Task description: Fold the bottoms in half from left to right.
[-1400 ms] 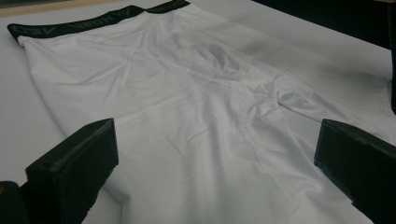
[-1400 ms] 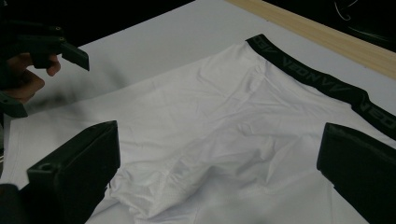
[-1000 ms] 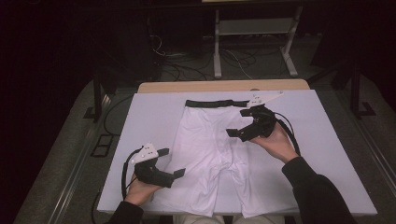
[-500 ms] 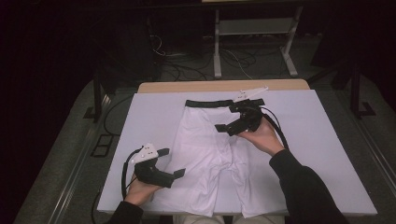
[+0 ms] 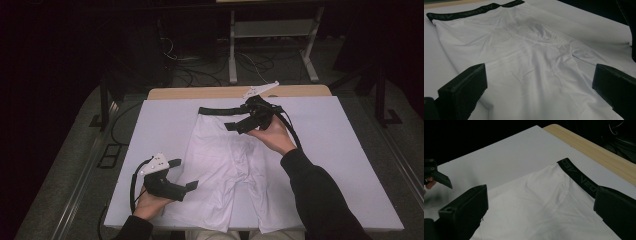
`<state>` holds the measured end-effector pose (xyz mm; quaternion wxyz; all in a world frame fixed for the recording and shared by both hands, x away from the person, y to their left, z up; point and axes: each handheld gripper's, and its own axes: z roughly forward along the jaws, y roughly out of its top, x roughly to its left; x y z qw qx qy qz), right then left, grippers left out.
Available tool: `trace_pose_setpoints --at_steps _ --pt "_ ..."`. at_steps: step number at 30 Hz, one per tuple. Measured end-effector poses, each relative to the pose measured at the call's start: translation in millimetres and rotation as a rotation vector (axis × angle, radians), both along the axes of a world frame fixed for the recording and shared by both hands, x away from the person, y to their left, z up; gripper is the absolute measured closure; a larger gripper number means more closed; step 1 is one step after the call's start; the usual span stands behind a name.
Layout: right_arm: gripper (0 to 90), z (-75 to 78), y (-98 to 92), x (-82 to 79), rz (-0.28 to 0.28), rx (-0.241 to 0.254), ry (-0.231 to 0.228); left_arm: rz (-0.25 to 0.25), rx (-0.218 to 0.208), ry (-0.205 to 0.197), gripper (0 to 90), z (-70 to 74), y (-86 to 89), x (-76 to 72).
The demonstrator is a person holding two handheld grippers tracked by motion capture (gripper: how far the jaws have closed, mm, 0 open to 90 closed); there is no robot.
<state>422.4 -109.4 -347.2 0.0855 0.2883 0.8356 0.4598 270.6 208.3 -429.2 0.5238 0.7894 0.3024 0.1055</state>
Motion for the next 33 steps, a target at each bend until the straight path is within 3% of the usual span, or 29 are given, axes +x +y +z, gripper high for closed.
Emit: trace_pose_setpoints --at_steps 15,33 --pt "0.0 -1.7 15.4 24.8 -0.025 -0.007 0.008 0.006 -0.005 -0.002 0.0 0.2 1.4 0.9" --pt "0.0 -6.5 53.2 56.5 -0.024 -0.025 0.015 0.010 -0.025 0.003 0.0 0.4 3.5 1.5"
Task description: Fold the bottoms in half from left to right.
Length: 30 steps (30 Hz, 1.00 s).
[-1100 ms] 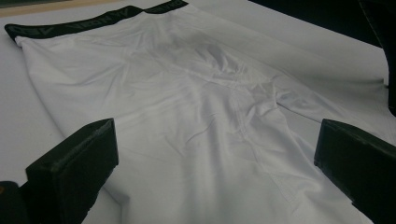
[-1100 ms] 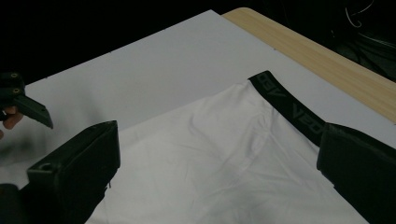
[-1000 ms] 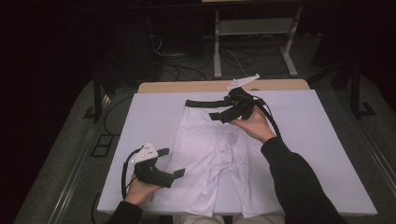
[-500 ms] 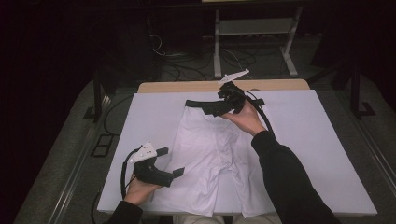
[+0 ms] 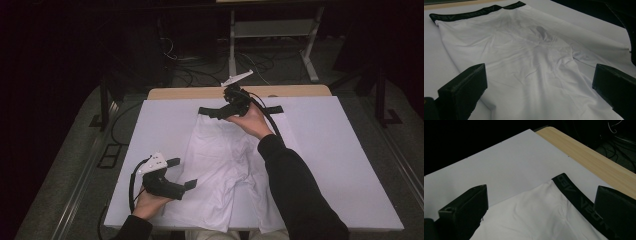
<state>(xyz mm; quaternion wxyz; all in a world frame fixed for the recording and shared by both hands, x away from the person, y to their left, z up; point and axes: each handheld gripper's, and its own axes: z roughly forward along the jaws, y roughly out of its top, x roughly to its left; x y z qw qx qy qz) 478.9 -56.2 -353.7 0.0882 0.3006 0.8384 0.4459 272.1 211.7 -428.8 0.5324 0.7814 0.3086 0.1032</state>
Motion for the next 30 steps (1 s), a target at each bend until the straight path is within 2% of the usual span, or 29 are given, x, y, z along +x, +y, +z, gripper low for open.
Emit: trace_pose_setpoints --at_steps 9,18,26,30 --pt "0.0 -6.9 22.8 17.0 -0.003 -0.007 0.011 -0.006 -0.008 0.000 0.0 0.3 0.2 0.3" --pt "0.0 -24.4 46.7 35.7 -0.001 -0.013 0.031 -0.006 -0.018 -0.001 0.0 1.0 1.2 0.2" --pt "0.0 -33.5 63.9 49.7 0.001 -0.042 0.035 -0.008 -0.023 -0.002 0.0 1.2 1.6 0.4" --pt "0.0 -43.3 73.6 59.6 -0.005 -0.062 0.048 -0.009 -0.026 -0.002 0.0 1.3 1.6 0.3"
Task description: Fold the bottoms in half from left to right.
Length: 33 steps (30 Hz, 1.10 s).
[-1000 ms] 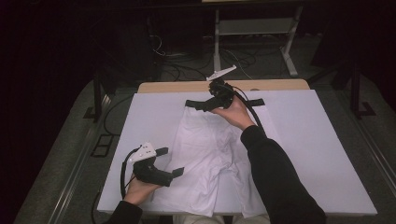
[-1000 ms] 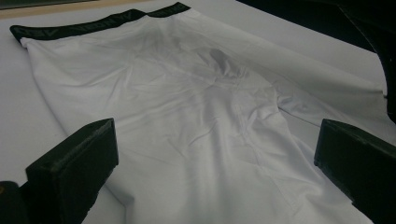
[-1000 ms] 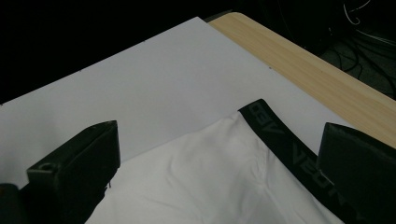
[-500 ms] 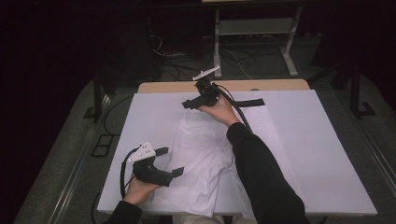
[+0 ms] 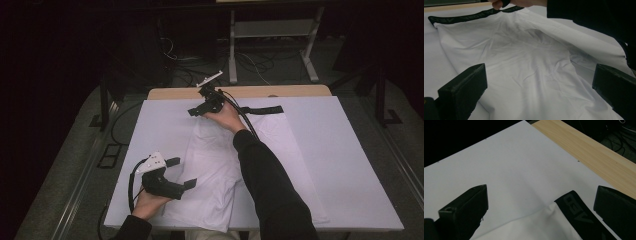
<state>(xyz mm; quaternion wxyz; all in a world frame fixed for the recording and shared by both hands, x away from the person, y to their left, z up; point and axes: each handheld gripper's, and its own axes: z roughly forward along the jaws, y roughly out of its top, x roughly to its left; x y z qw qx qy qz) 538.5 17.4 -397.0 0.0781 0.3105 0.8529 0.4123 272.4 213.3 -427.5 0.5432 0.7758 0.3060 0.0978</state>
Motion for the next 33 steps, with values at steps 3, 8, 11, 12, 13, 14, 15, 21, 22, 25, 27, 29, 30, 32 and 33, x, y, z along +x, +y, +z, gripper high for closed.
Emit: trace_pose_setpoints --at_steps 3,8,11,12,13,14,15,21,22,25,27,29,30,32,33 --pt "0.0 -4.7 3.0 4.7 -0.006 0.000 0.010 0.003 -0.005 -0.001 0.0 0.3 0.4 -0.1" --pt "0.0 -18.7 10.7 15.5 -0.033 0.005 0.016 -0.002 -0.012 -0.004 0.0 1.1 1.3 -0.2" --pt "1.1 -25.8 13.6 21.9 -0.053 -0.005 0.040 -0.002 -0.016 -0.004 0.0 1.2 1.4 -0.1" --pt "2.8 -27.8 14.2 23.6 -0.057 -0.008 0.047 -0.004 -0.017 -0.004 0.0 1.2 1.5 -0.1" --pt "3.8 -29.7 14.6 25.2 -0.063 -0.006 0.048 -0.005 -0.017 -0.004 0.0 1.2 1.6 0.0" --pt "3.8 -29.7 14.6 25.2 -0.063 -0.006 0.048 -0.005 -0.017 -0.004 0.0 1.2 1.6 0.0" --pt "6.7 -33.4 15.3 27.8 -0.080 -0.003 0.047 -0.006 -0.018 -0.005 0.0 1.2 1.8 0.1" --pt "15.5 -42.3 15.2 32.8 -0.139 -0.014 0.051 0.002 -0.022 -0.003 0.0 1.1 2.5 1.1" --pt "15.5 -42.3 15.2 32.8 -0.139 -0.014 0.051 0.002 -0.022 -0.003 0.0 1.1 2.5 1.1" --pt "24.5 -44.7 13.6 33.6 -0.139 -0.008 0.060 0.002 -0.019 0.000 0.0 0.9 2.3 1.4" --pt "33.1 -45.9 14.9 32.9 -0.145 -0.028 0.056 0.003 -0.016 0.002 0.0 0.7 2.1 1.7" --pt "36.0 -45.9 15.5 32.3 -0.149 -0.031 0.054 0.006 -0.013 0.005 0.0 0.5 2.1 1.9" --pt "38.4 -46.0 15.8 32.0 -0.148 -0.033 0.050 0.006 -0.013 0.005 0.0 0.5 2.1 1.9" --pt "43.7 -45.9 17.6 30.4 -0.153 -0.045 0.046 0.009 -0.012 0.007 0.0 0.4 2.1 1.9" --pt "47.0 -46.1 19.7 28.9 -0.158 -0.067 0.036 0.010 -0.010 0.008 0.0 0.2 2.2 2.1"
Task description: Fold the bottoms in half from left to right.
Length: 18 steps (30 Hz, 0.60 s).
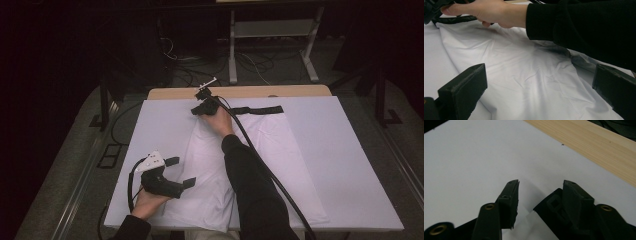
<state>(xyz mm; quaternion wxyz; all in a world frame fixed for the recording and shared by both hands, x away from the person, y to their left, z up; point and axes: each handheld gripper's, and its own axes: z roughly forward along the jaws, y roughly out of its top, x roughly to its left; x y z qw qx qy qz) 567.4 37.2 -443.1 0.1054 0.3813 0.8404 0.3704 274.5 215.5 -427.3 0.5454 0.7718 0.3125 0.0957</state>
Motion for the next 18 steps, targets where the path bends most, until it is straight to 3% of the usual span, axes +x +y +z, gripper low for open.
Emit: trace_pose_setpoints --at_steps 11,13,14,15,16,18 --pt "60.1 -4.0 1.8 -3.0 -0.060 -0.071 -0.032 0.016 0.009 0.011 0.0 -1.1 2.0 0.7" --pt "65.1 -4.7 0.8 -4.1 -0.065 -0.057 -0.027 0.025 0.003 0.015 0.0 -1.3 3.0 0.3" --pt "72.7 -5.3 -0.5 -5.5 -0.069 -0.040 -0.023 0.030 0.003 0.022 0.0 -1.8 4.4 -0.1" --pt "72.7 -5.3 -0.5 -5.5 -0.069 -0.040 -0.023 0.030 0.003 0.022 0.0 -1.8 4.4 -0.1" --pt "79.8 -5.6 -2.0 -5.4 -0.071 -0.023 -0.005 0.032 0.002 0.023 0.0 -2.2 5.0 -0.5" --pt "83.1 -4.9 -3.2 -5.3 -0.071 -0.016 0.000 0.038 0.003 0.034 0.0 -3.4 5.9 -0.8"
